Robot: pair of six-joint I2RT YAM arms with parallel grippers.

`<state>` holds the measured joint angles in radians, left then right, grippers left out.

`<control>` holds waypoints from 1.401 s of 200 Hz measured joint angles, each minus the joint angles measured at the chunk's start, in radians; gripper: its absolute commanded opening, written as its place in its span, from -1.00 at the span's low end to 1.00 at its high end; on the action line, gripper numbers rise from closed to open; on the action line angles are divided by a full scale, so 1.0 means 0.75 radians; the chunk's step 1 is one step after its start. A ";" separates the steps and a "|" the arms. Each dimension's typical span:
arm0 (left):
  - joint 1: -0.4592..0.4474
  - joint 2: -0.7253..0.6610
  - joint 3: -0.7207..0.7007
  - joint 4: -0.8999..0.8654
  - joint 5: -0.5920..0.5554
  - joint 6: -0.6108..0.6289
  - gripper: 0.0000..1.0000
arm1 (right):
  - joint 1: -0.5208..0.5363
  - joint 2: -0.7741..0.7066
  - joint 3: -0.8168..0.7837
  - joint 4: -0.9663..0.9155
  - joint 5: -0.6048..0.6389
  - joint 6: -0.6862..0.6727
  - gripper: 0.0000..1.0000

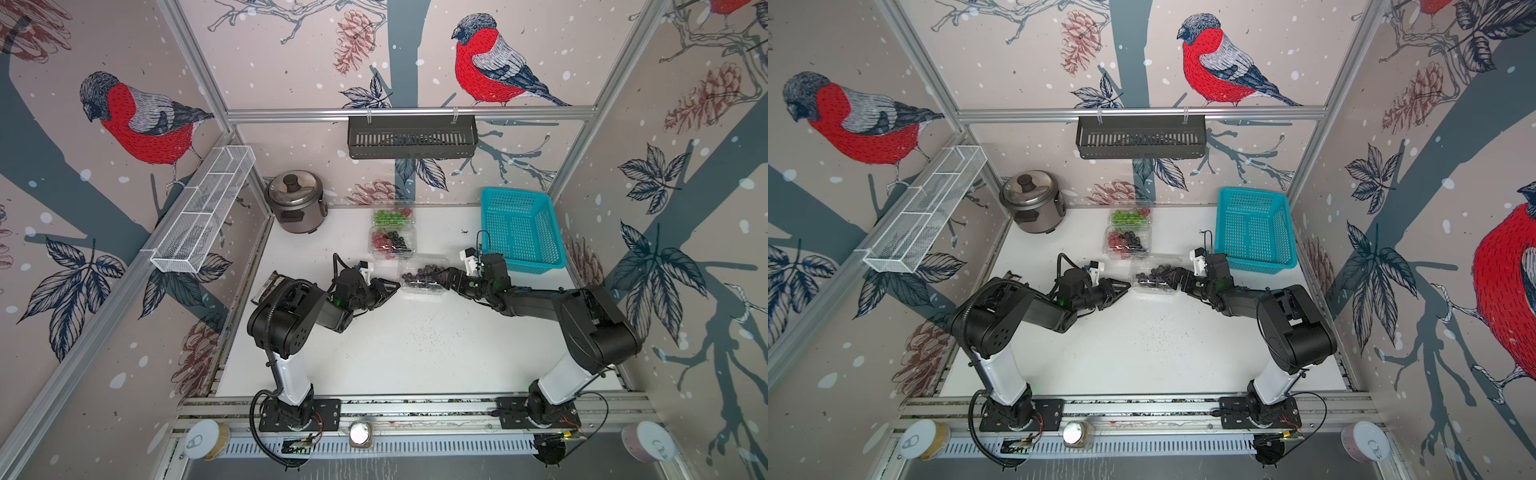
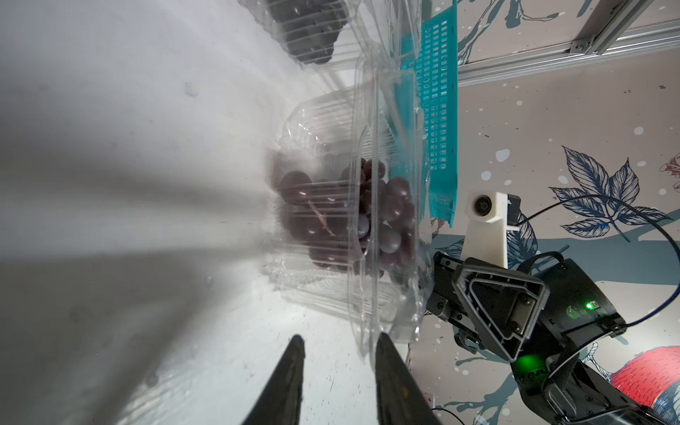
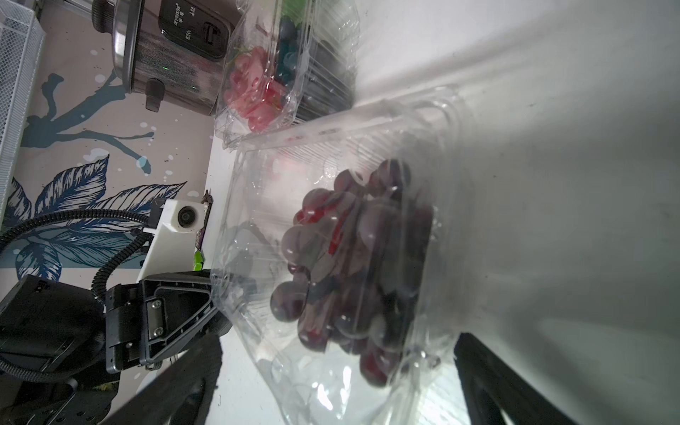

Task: Pack grapes into containers
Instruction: Close the packing box at the center of the board.

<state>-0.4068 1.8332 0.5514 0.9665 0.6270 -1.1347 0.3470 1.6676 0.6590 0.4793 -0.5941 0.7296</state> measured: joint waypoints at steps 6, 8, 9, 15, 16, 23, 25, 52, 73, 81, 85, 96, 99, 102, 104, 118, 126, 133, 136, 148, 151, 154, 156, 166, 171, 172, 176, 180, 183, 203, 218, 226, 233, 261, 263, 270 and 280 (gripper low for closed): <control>0.000 0.002 0.004 0.006 0.000 -0.003 -0.38 | 0.001 0.002 0.001 0.000 0.000 0.000 0.98; 0.000 0.002 0.004 0.007 0.000 -0.003 -0.39 | 0.002 0.003 0.002 0.000 0.001 0.000 0.98; 0.000 0.003 0.005 0.009 -0.001 -0.003 -0.39 | 0.002 0.003 0.002 0.000 0.001 0.000 0.98; 0.000 0.004 0.007 0.015 -0.001 -0.004 -0.39 | 0.003 0.004 0.003 0.000 0.001 0.000 0.98; 0.000 0.004 0.008 0.016 -0.001 -0.004 -0.39 | 0.003 0.005 0.003 0.000 0.001 0.000 0.98; 0.000 0.004 0.011 0.024 -0.001 -0.005 -0.42 | 0.005 0.005 0.005 0.000 0.001 -0.001 0.98; 0.000 0.004 0.012 0.024 -0.001 -0.006 -0.42 | 0.006 0.006 0.005 0.000 0.001 -0.001 0.98; 0.000 0.013 0.027 0.027 -0.004 -0.012 -0.48 | 0.015 0.017 0.014 -0.002 0.002 -0.004 0.96; 0.000 0.030 0.034 0.032 -0.004 -0.012 -0.54 | 0.018 0.025 0.021 -0.007 0.006 -0.005 0.95; 0.000 0.036 0.034 0.034 -0.004 -0.012 -0.56 | 0.019 0.026 0.022 -0.007 0.006 -0.005 0.95; 0.000 0.038 0.034 0.035 -0.004 -0.012 -0.56 | 0.019 0.027 0.022 -0.007 0.006 -0.005 0.94; 0.000 0.042 0.035 0.046 -0.003 -0.012 -0.58 | 0.021 0.028 0.022 -0.010 0.007 -0.005 0.94; 0.000 0.043 0.036 0.049 -0.004 -0.013 -0.58 | 0.022 0.028 0.023 -0.010 0.008 -0.005 0.94; 0.000 0.044 0.037 0.051 -0.004 -0.013 -0.58 | 0.023 0.030 0.023 -0.010 0.008 -0.005 0.94; 0.000 0.044 0.038 0.052 -0.004 -0.013 -0.58 | 0.024 0.030 0.023 -0.010 0.008 -0.005 0.93; 0.000 0.046 0.040 0.051 -0.004 -0.013 -0.58 | 0.026 0.036 0.026 -0.011 0.011 -0.005 0.92; 0.000 0.046 0.041 0.051 -0.004 -0.013 -0.59 | 0.028 0.039 0.029 -0.011 0.015 -0.005 0.92; 0.000 0.046 0.041 0.051 -0.005 -0.013 -0.60 | 0.030 0.042 0.031 -0.011 0.016 -0.005 0.91; 0.000 0.046 0.041 0.051 -0.005 -0.013 -0.61 | 0.031 0.043 0.031 -0.011 0.017 -0.005 0.91; 0.000 0.045 0.042 0.051 -0.005 -0.013 -0.61 | 0.034 0.048 0.034 -0.011 0.021 -0.005 0.90; 0.000 0.045 0.043 0.051 -0.005 -0.013 -0.62 | 0.034 0.050 0.035 -0.011 0.022 -0.005 0.90; 0.000 0.045 0.043 0.051 -0.005 -0.013 -0.63 | 0.034 0.051 0.036 -0.012 0.023 -0.005 0.89; 0.000 0.045 0.044 0.051 -0.006 -0.013 -0.63 | 0.035 0.052 0.036 -0.012 0.024 -0.005 0.89; 0.000 0.045 0.044 0.051 -0.012 -0.013 -0.65 | 0.037 0.055 0.038 -0.011 0.025 -0.005 0.89; 0.000 0.044 0.044 0.051 -0.013 -0.013 -0.65 | 0.039 0.056 0.039 -0.012 0.026 -0.005 0.88; 0.000 0.044 0.044 0.051 -0.013 -0.013 -0.66 | 0.039 0.056 0.039 -0.012 0.026 -0.005 0.88; 0.000 0.044 0.044 0.051 -0.014 -0.013 -0.66 | 0.040 0.057 0.039 -0.012 0.027 -0.005 0.88; 0.000 0.044 0.044 0.051 -0.014 -0.013 -0.67 | 0.041 0.057 0.039 -0.012 0.027 -0.005 0.88; -0.001 0.043 0.045 0.051 -0.014 -0.013 -0.67 | 0.041 0.057 0.039 -0.012 0.027 -0.005 0.88; -0.010 0.039 0.048 0.049 -0.028 -0.012 -0.68 | 0.042 0.062 0.042 -0.011 0.027 -0.005 0.86; -0.020 0.035 0.050 0.045 -0.034 -0.012 -0.68 | 0.042 0.063 0.043 -0.011 0.028 -0.005 0.85; -0.022 0.034 0.050 0.041 -0.036 -0.012 -0.68 | 0.042 0.063 0.044 -0.011 0.031 -0.005 0.85; -0.023 0.034 0.050 0.041 -0.038 -0.012 -0.68 | 0.042 0.063 0.044 -0.011 0.032 -0.005 0.84; -0.025 0.034 0.051 0.040 -0.039 -0.011 -0.69 | 0.042 0.063 0.044 -0.012 0.035 -0.005 0.84; -0.025 0.034 0.051 0.040 -0.039 -0.011 -0.69 | 0.042 0.063 0.045 -0.012 0.035 -0.005 0.84; -0.025 0.034 0.051 0.040 -0.039 -0.010 -0.69 | 0.042 0.063 0.045 -0.012 0.035 -0.006 0.84; -0.025 0.030 0.051 0.031 -0.039 -0.007 -0.68 | 0.041 0.062 0.045 -0.014 0.035 -0.006 0.83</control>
<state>-0.4259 1.8553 0.5900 0.9897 0.5980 -1.1397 0.3775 1.7142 0.6926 0.4690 -0.5678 0.7250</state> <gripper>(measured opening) 0.157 0.918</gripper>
